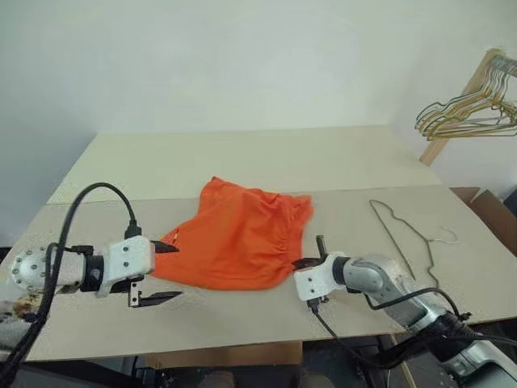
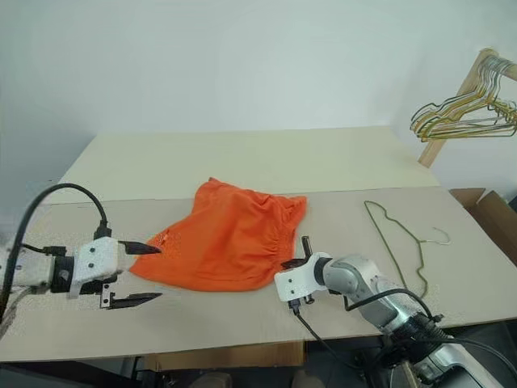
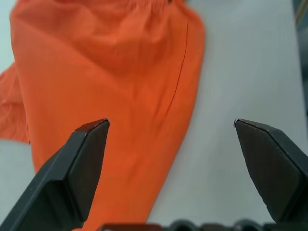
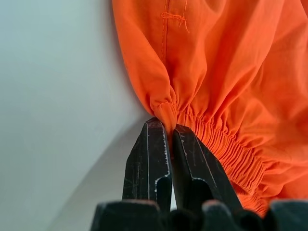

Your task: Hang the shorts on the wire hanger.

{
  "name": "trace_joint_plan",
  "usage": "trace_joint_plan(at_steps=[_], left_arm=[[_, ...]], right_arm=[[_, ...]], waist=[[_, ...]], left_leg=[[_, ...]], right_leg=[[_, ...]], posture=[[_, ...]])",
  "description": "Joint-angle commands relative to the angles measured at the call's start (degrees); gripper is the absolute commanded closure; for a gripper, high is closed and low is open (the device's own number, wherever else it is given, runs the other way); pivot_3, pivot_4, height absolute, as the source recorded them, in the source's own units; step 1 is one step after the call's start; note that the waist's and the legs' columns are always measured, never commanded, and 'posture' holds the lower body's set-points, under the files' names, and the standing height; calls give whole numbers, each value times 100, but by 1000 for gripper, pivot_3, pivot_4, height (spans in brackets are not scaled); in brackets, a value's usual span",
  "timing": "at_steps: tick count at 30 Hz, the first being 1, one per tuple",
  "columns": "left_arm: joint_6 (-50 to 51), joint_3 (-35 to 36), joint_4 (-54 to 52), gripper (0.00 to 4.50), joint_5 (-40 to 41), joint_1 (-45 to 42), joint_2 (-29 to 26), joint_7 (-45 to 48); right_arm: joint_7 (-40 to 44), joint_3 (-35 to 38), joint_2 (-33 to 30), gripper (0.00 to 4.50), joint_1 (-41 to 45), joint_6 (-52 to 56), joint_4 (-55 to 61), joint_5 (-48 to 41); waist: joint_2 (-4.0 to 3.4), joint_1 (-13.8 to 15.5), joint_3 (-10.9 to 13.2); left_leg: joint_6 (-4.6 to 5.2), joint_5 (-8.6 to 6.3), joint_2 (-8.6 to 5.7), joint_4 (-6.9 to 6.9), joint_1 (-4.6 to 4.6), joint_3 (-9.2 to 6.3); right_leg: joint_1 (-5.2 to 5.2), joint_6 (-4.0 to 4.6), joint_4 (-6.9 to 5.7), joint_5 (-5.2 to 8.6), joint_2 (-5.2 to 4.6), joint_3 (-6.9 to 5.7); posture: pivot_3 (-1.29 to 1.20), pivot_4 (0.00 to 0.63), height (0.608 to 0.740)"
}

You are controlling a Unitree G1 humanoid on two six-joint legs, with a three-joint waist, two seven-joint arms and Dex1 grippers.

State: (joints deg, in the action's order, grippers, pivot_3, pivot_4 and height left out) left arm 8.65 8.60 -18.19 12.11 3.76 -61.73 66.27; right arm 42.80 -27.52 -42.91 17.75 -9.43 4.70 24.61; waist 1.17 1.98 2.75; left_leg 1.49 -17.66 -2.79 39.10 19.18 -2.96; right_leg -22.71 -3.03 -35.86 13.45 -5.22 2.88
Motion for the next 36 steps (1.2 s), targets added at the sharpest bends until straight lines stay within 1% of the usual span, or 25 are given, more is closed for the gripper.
trace_joint_plan(at_steps=[1, 3, 5, 8, 10, 13, 17, 19, 20, 21, 25, 33, 34, 36], left_arm=[[-482, -265, 345, 0, -715, -181, -165, -189], [-708, -450, 442, 0, -901, -180, -238, -73], [-788, -677, 478, 0, -1072, -263, -200, -72], [-972, -1090, 747, 0, -1511, -566, -7, -279], [-923, -1329, 948, 0, -1800, -727, 81, -373], [-1097, -1677, 1435, 0, -2362, -1029, 198, -636], [-1353, -1922, 1813, 0, -2516, -1315, 267, -570], [-1511, -2083, 2041, 0, -2784, -1446, 308, -689], [-1600, -2157, 2158, 383, -2942, -1519, 327, -790], [-1622, -2211, 2229, 566, -3019, -1583, 337, -790], [-1756, -2296, 2465, 1758, -3182, -1756, 389, -877], [-1981, -2235, 2805, 4310, -3220, -2225, 607, -1079], [-2006, -2194, 2818, 4468, -3162, -2318, 625, -1057], [-2054, -2154, 2865, 4468, -3112, -2443, 639, -1039]], right_arm=[[234, 573, -262, 4473, -204, -386, 488, -725], [418, 739, -398, 4473, -347, -428, 698, -996], [545, 865, -495, 4473, -467, -372, 874, -1173], [588, 945, -476, 4473, -518, -293, 939, -1209], [596, 987, -462, 4473, -554, -265, 963, -1197], [604, 1049, -484, 4473, -624, -260, 993, -1171], [632, 1130, -507, 4473, -658, -228, 1038, -1175], [631, 1164, -509, 4473, -654, -212, 1037, -1163], [635, 1178, -504, 4500, -649, -204, 1034, -1163], [647, 1193, -501, 4500, -646, -197, 1036, -1167], [699, 1282, -538, 4500, -687, -193, 1055, -1176], [769, 1391, -591, 4500, -786, -156, 1157, -1241], [788, 1399, -591, 4500, -777, -137, 1178, -1260], [821, 1412, -587, 4500, -753, -107, 1205, -1292]], waist=[[-2, 30, 3], [-2, 20, 3], [-2, 9, 3], [-2, 8, 3], [-1, 7, 3], [0, 6, 2], [-10, 8, -5], [-23, 2, -12], [-30, 3, -17], [-38, 4, -22], [-47, -10, -27], [-39, -54, -32], [-32, -59, -32], [-24, -70, -34]], left_leg=[[0, 0, -2, 0, 4, 0], [1, 0, 1, 0, 11, 3], [1, 0, 4, -1, 10, 4], [2, 0, 19, 0, 9, 7], [2, 0, 17, 0, 7, 10], [2, 0, 8, 0, 11, 11], [2, 1, 5, 0, 4, 9], [2, 0, 7, 0, -1, 10], [2, 0, 7, 0, -7, 10], [2, 0, 6, 0, -10, 10], [4, 0, 7, 0, -30, 10], [4, -1, 7, 0, -34, 7], [4, -1, 7, 0, -30, 7], [4, -1, 7, 3, -11, 6]], right_leg=[[-5, 0, 0, 0, -2, 0], [-14, 0, -3, 0, -1, 1], [-15, 0, -4, 0, 1, 1], [-11, 0, -6, 0, 3, 1], [-8, 0, -8, 0, 4, 1], [-14, 0, -9, 0, 4, 1], [-9, 0, -15, -1, 1, 2], [-1, 0, -15, 0, 3, 2], [6, -1, -14, 0, 3, 2], [11, -2, -13, 1, 3, 2], [35, -4, -13, 3, 5, 2], [37, -5, -13, 6, 4, 1], [35, -5, -13, 6, 3, 0], [16, -5, -14, 5, 4, -1]], posture=[[80, 37, 740], [67, 31, 740], [67, 31, 740], [44, 25, 740], [36, 22, 740], [29, 21, 740], [23, 19, 740], [13, 15, 740], [9, 14, 740], [6, 14, 740], [-1, 12, 740], [-3, 0, 740], [-3, 1, 740], [-3, 3, 740]])
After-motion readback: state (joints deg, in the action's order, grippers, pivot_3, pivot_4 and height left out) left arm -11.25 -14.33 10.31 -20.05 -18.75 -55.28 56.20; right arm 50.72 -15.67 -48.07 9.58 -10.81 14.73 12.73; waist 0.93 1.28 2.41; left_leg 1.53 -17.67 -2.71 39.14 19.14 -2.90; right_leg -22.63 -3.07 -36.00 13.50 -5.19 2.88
